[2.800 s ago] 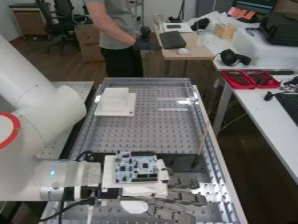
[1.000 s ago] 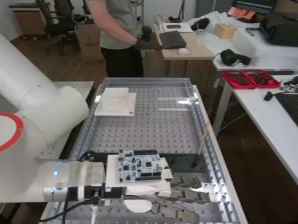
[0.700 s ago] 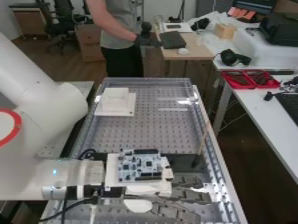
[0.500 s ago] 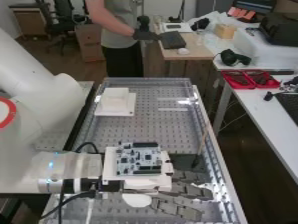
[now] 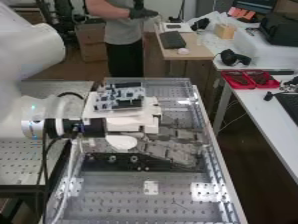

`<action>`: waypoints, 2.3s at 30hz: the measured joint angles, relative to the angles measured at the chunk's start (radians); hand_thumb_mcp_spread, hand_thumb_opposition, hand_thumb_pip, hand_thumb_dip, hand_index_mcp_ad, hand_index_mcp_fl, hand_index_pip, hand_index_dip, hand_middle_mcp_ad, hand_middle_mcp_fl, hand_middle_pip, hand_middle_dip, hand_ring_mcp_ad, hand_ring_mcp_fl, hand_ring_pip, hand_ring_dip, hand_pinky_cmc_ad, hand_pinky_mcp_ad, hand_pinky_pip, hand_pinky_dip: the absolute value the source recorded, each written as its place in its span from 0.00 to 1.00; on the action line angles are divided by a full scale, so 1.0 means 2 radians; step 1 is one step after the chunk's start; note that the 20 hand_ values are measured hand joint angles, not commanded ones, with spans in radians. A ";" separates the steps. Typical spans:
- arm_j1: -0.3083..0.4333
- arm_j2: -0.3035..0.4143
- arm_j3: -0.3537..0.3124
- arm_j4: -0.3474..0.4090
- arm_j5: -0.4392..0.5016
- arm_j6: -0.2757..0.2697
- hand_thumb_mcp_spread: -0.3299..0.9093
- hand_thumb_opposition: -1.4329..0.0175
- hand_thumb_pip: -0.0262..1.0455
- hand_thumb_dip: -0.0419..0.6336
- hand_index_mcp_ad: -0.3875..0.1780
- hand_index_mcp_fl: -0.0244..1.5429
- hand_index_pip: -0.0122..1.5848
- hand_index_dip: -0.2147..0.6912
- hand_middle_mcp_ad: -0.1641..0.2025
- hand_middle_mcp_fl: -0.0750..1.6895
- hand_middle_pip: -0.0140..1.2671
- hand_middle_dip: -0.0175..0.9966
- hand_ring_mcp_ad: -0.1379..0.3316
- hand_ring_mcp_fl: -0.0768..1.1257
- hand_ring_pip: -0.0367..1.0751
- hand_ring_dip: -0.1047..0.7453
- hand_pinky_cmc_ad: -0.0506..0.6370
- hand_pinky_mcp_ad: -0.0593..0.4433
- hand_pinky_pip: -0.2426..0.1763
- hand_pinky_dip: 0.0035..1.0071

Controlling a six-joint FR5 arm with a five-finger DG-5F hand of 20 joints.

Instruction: Grab the paper clip and place it in the clear container

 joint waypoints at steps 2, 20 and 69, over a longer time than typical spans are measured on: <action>0.014 0.018 -0.016 0.008 0.011 0.007 0.74 0.31 0.45 0.40 0.32 0.58 0.69 0.32 0.35 0.16 0.12 0.18 0.47 0.09 0.13 0.22 0.60 0.61 0.63 0.15; 0.193 0.081 -0.067 0.023 0.135 0.050 0.74 0.31 0.45 0.39 0.32 0.60 0.65 0.38 0.35 0.16 0.12 0.18 0.47 0.09 0.13 0.22 0.60 0.64 0.63 0.15; 0.311 -0.047 0.006 -0.063 0.281 0.089 0.73 0.32 0.44 0.40 0.31 0.57 0.63 0.39 0.38 0.15 0.12 0.18 0.50 0.09 0.13 0.22 0.60 0.64 0.63 0.15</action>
